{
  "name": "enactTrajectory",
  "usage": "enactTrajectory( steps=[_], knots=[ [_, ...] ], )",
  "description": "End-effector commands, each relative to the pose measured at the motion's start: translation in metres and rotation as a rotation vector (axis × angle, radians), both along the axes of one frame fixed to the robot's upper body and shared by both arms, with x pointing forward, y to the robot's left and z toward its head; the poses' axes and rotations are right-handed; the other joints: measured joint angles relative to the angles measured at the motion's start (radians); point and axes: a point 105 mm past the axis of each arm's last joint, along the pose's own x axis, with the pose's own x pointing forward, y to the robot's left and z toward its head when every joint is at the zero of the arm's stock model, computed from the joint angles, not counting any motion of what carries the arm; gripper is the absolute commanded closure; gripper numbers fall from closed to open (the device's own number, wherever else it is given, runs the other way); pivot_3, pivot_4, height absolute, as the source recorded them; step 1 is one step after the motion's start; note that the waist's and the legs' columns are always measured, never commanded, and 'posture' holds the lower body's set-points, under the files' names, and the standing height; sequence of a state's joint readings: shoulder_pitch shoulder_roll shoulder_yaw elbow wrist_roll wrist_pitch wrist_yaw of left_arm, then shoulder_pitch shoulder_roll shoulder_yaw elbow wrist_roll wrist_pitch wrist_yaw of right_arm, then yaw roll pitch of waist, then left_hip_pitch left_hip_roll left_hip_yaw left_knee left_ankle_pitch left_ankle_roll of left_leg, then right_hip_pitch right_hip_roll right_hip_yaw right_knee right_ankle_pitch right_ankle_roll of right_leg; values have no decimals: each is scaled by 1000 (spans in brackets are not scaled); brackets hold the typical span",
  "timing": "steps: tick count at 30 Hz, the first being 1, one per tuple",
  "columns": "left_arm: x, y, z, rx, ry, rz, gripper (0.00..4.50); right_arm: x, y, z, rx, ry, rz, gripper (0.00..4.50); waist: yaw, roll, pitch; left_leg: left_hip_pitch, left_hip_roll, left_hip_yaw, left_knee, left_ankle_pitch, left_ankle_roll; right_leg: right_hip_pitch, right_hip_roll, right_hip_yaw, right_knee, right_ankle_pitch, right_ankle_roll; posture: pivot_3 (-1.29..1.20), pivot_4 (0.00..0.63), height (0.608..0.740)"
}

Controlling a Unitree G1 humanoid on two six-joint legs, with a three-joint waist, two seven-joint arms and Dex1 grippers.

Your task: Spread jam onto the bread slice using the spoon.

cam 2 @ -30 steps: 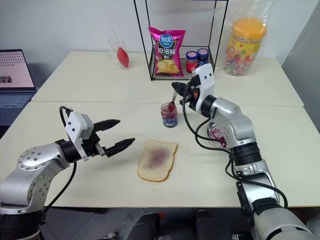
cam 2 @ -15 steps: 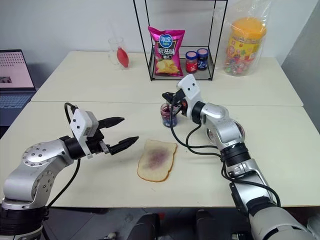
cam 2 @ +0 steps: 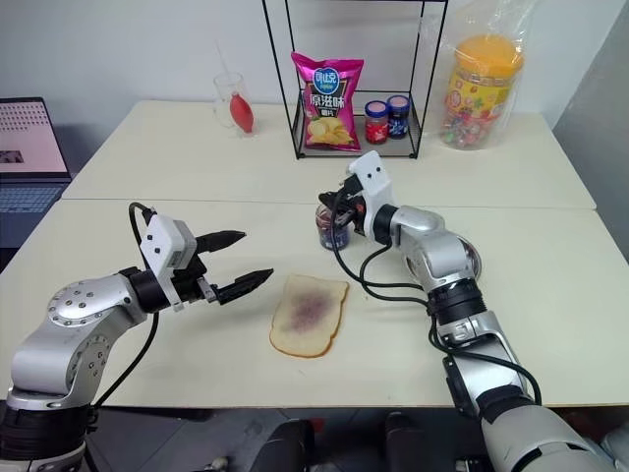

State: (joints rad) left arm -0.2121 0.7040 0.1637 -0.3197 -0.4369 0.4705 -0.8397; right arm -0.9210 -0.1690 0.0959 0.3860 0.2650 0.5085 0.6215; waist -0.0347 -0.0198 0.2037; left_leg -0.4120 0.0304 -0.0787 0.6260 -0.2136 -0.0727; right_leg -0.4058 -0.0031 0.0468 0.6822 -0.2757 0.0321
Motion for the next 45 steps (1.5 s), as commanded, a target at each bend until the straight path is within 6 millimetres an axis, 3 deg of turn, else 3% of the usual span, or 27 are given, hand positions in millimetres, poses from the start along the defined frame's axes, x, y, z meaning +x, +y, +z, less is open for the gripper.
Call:
enactTrajectory(
  steps=[1, 10, 19, 35, 45],
  knots=[
    [1, -2, 12, 10, -58, -10, 0, -2, 2, 29, 94, -20, 4, 4453, 0, 0, 0, 0, 0, 0, 0, 0, 0, 0, 0, 0, 0, 0, 0, 0, 150, 740],
    [3, -1, 12, 10, -64, -12, 0, -2, -8, 42, 197, 74, -19, 4453, -1, 0, 0, 0, 0, 0, 0, 0, 0, 0, 0, 0, 0, 0, 0, 0, 150, 740],
    [4, -2, 9, 17, -63, -20, 0, -5, -9, 42, 303, 203, -25, 4453, -1, 0, 0, 0, 0, 0, 0, 0, 0, 0, 0, 0, 0, 0, 0, 0, 150, 740],
    [8, 0, 7, 24, -75, -12, 0, 6, -20, 46, 350, 231, -102, 4453, -5, 0, 0, 0, 0, 0, 0, 0, 0, 0, 0, 0, 0, 0, 0, 0, 150, 740],
    [11, 0, 4, 27, -79, -16, 0, 10, -25, 49, 462, 338, -109, 4453, -6, 0, 0, -1, 0, 0, 0, 0, 0, 0, 0, 0, 0, 0, 0, 0, 150, 740]
  ],
)
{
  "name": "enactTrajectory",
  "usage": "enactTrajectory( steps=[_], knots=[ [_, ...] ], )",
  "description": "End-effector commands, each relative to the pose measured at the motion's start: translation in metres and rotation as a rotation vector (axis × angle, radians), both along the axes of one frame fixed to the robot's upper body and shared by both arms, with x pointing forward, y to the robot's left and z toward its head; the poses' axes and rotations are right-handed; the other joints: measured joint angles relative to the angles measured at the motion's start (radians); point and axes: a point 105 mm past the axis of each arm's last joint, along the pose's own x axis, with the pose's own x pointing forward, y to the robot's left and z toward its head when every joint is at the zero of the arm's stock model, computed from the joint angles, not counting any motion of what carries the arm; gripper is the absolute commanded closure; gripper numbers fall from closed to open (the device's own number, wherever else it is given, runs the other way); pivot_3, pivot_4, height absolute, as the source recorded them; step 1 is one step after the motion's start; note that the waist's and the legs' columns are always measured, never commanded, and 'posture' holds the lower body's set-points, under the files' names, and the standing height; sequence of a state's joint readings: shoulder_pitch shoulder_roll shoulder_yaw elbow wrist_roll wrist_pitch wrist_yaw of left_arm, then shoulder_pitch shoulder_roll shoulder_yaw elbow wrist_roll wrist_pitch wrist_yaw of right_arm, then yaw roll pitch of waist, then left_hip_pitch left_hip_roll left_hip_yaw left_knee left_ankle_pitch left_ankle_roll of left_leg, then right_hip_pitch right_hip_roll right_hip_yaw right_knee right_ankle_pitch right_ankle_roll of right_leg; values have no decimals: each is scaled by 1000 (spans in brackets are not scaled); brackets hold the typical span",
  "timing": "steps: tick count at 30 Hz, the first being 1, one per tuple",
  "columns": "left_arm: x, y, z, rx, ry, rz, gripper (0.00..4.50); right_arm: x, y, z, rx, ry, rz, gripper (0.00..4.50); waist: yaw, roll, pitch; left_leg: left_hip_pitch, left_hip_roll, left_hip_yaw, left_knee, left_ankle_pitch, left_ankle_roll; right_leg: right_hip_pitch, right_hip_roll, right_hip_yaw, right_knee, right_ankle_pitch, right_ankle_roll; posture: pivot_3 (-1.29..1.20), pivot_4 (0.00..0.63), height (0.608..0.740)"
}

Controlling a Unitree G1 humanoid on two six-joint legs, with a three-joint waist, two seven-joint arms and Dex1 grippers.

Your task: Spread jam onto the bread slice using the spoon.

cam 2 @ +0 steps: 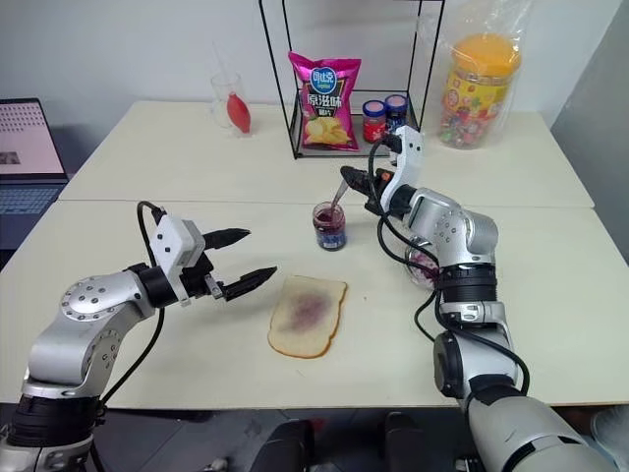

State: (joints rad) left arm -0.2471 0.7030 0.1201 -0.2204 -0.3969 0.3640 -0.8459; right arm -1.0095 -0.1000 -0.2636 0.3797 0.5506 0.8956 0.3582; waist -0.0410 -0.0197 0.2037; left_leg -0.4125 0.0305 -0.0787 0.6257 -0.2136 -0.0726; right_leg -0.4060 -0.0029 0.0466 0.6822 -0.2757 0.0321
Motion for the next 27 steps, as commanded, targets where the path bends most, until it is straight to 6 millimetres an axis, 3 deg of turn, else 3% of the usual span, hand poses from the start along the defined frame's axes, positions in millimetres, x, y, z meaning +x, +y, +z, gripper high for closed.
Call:
enactTrajectory(
  steps=[1, 27],
  knots=[
    [0, -3, 9, 4, -45, -17, 0, -3, 4, 23, 63, -30, 25, 4453, 0, 0, 0, 0, 0, 0, 0, 0, 0, 0, 0, 0, 0, 0, 0, 0, 150, 740],
    [2, -11, 14, 1, -58, -31, 0, 5, -8, 22, 167, 58, -39, 4453, -1, 0, 0, -1, 0, 0, 0, 0, 0, 0, 0, 0, 0, 0, 0, 0, 150, 740]
  ],
)
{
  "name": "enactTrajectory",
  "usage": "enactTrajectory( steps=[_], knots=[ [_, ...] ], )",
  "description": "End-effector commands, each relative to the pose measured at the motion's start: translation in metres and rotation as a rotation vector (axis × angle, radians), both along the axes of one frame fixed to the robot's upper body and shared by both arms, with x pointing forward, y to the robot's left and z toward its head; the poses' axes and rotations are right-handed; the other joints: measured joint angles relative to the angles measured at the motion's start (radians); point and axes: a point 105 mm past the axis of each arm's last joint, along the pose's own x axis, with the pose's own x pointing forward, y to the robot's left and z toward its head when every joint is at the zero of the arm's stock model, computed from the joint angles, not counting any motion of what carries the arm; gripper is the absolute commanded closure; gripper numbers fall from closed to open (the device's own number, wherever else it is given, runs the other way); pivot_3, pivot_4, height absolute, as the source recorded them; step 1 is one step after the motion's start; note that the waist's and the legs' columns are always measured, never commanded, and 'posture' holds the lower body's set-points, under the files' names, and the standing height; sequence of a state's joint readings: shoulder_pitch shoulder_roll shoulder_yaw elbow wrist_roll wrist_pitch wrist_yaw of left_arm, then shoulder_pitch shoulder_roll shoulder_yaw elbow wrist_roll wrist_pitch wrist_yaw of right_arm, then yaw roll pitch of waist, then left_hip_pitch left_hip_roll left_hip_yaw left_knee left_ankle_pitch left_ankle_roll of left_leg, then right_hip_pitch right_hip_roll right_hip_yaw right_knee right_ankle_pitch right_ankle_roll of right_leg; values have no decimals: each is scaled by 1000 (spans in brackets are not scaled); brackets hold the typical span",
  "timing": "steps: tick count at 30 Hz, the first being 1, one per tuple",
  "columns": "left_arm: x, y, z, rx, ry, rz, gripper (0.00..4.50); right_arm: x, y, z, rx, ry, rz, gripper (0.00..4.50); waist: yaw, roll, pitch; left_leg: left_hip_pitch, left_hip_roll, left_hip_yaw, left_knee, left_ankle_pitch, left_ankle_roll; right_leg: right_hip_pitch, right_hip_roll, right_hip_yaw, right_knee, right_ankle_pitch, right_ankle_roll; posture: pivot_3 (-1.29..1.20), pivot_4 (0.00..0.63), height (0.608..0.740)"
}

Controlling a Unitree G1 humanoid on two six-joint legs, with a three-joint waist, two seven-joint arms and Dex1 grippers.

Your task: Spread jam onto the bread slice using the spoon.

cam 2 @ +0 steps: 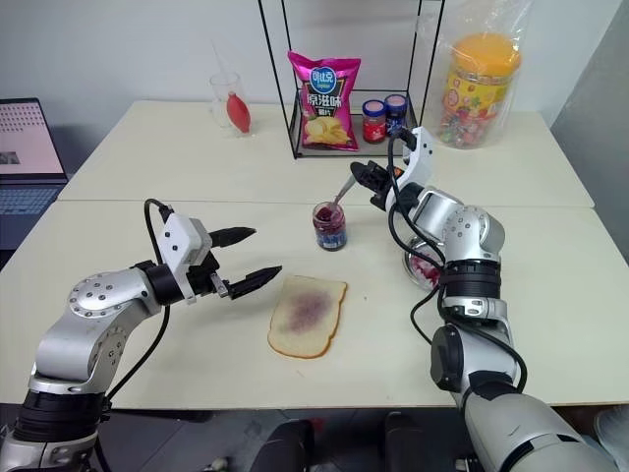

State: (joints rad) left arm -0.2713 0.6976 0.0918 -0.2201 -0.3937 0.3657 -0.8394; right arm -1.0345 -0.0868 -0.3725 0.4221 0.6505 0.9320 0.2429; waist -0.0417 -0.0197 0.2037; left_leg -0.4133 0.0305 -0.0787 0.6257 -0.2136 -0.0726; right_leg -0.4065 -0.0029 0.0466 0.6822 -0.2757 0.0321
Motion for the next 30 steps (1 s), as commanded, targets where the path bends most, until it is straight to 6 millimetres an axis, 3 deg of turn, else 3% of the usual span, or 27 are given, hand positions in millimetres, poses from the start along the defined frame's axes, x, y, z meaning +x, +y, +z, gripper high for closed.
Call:
enactTrajectory(
  steps=[1, 30],
  knots=[
    [0, -4, 13, -4, -53, -11, 0, -1, 3, 20, 48, -36, 13, 4453, 0, 0, 0, 0, 0, 0, 0, 0, 0, 0, 0, 0, 0, 0, 0, 0, 150, 740],
    [1, -3, 13, -20, -54, -10, 0, 1, -8, 24, 118, -4, -25, 4453, 0, 0, 0, -1, 0, 0, 0, 0, 0, 0, 0, 0, 0, 0, 0, 0, 150, 740]
  ],
)
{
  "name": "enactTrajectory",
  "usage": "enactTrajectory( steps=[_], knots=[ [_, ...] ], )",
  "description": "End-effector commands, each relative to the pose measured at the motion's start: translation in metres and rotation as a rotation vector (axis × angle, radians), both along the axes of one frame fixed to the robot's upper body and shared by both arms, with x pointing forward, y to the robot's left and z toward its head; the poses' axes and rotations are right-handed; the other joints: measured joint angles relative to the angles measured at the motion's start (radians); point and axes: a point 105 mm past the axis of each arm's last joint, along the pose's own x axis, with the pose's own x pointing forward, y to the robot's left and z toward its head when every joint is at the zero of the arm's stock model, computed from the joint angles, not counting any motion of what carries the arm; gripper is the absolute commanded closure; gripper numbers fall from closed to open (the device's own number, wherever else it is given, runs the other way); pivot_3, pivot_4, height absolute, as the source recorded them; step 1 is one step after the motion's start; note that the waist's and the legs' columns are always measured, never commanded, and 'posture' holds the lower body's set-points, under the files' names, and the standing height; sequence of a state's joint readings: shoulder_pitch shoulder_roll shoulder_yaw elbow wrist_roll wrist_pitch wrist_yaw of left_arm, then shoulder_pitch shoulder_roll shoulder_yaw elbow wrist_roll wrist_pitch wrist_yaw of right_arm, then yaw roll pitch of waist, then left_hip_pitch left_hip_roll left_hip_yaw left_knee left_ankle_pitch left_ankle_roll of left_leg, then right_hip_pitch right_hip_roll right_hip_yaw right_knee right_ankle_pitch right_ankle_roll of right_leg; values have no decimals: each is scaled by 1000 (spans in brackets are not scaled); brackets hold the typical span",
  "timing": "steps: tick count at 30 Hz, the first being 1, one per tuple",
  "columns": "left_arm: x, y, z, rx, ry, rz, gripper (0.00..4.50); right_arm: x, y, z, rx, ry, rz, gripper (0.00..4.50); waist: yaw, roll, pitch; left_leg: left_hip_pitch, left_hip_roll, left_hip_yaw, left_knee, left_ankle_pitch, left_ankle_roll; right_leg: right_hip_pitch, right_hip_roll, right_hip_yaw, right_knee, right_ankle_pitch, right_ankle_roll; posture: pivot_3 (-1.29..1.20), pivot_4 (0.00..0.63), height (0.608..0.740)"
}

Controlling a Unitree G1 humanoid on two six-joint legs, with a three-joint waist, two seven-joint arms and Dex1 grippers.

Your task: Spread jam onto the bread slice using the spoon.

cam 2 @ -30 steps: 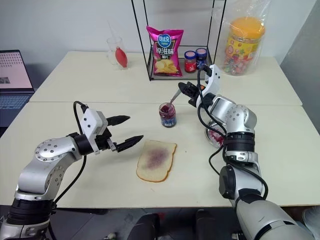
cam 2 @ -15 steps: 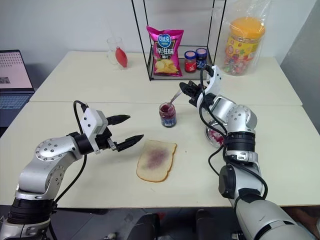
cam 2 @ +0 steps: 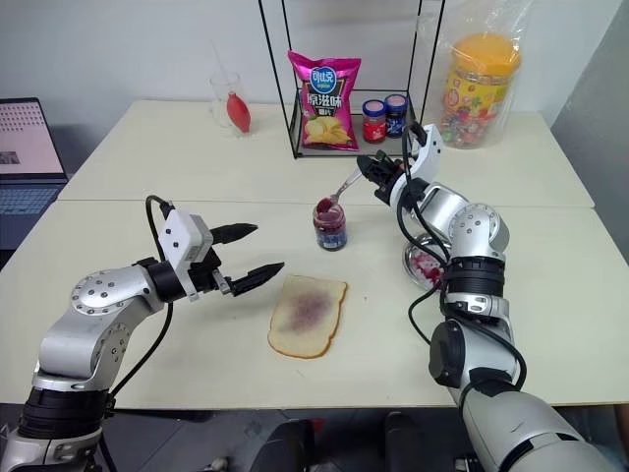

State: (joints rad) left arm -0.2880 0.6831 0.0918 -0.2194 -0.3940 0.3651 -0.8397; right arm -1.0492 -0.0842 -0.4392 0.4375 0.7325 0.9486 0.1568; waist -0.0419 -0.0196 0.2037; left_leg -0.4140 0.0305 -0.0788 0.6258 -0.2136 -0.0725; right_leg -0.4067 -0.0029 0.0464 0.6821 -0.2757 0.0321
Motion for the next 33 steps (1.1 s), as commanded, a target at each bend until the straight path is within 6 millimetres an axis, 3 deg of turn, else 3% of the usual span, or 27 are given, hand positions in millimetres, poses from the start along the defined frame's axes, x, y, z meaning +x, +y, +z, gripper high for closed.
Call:
enactTrajectory(
  steps=[1, 17, 26, 33],
  knots=[
    [-1, 1, 9, -9, -40, 0, 0, -2, 0, 18, 37, -48, 7, 4453, 0, 0, 0, 0, 0, 0, 0, 0, 0, 0, 0, 0, 0, 0, 0, 0, 150, 740],
    [-1, 6, 25, -99, -27, 3, 0, -10, -3, 25, 134, -15, 32, 4453, 0, 0, 0, 0, 0, 0, 0, 0, 0, 0, 0, 0, 0, 0, 0, 0, 150, 740],
    [-20, 28, 13, -7, 18, 20, 0, -56, 9, 56, 139, -140, 171, 4453, -4, 0, 0, -1, 0, -1, -1, 0, 0, -1, 0, 0, 0, 0, 0, 0, 150, 740],
    [-44, 34, -8, 101, 60, -7, 0, -98, 34, 33, -24, -196, 308, 4453, -11, 0, 0, -1, 0, -1, -1, 0, 0, -1, 0, 0, 0, 0, 0, 0, 150, 740]
  ],
)
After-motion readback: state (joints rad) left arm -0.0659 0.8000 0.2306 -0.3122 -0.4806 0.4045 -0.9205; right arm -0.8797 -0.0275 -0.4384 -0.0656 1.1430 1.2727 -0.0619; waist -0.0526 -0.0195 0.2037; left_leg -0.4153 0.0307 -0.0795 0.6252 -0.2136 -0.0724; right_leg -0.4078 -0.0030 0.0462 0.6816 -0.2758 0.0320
